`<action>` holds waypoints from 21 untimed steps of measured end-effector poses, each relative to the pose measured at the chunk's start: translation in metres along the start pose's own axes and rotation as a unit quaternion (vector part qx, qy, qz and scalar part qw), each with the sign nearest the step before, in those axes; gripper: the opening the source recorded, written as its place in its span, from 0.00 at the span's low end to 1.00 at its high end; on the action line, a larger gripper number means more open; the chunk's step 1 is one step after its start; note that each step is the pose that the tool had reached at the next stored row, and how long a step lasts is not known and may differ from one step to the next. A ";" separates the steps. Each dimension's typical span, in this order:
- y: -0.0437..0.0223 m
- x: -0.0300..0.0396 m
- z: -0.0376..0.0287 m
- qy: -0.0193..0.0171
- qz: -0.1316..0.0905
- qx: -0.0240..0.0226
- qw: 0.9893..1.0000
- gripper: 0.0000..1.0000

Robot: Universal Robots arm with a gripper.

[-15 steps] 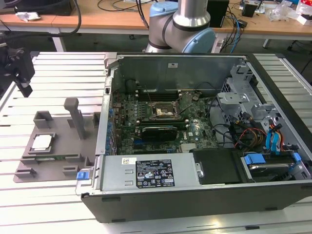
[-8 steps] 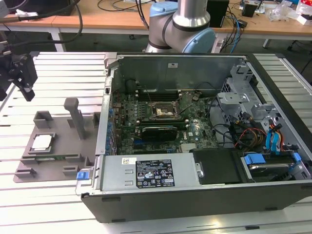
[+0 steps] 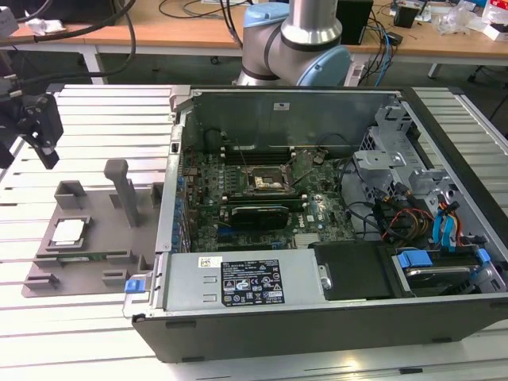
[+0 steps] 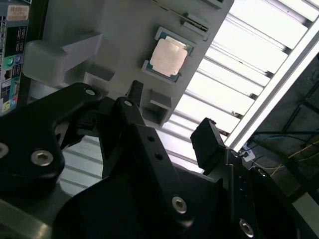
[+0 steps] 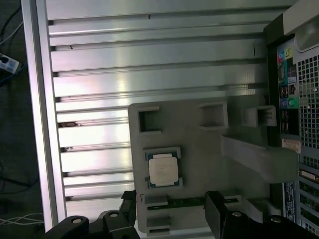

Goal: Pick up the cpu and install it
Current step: 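Pick up the cpu and move it towards the insertion slot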

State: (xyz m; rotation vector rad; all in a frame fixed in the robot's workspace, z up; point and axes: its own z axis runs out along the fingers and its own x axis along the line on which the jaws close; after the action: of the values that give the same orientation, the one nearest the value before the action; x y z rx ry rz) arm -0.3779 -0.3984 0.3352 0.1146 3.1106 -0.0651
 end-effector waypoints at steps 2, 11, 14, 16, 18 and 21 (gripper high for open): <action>0.0002 0.0001 0.0046 0.000 0.000 0.000 1.000 0.66; 0.0007 -0.0009 0.0137 -0.002 -0.043 0.008 0.999 0.66; 0.0008 -0.0009 0.0173 -0.002 -0.043 0.008 0.999 0.66; 0.0009 -0.0008 0.0195 -0.002 -0.043 0.008 0.999 0.66; 0.0010 -0.0008 0.0206 -0.002 -0.043 0.008 0.999 0.66; 0.0011 -0.0007 0.0233 -0.002 -0.043 0.008 0.999 0.66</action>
State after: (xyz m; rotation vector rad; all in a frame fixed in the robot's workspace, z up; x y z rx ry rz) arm -0.3765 -0.3984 0.3118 -0.0197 3.1095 -0.0931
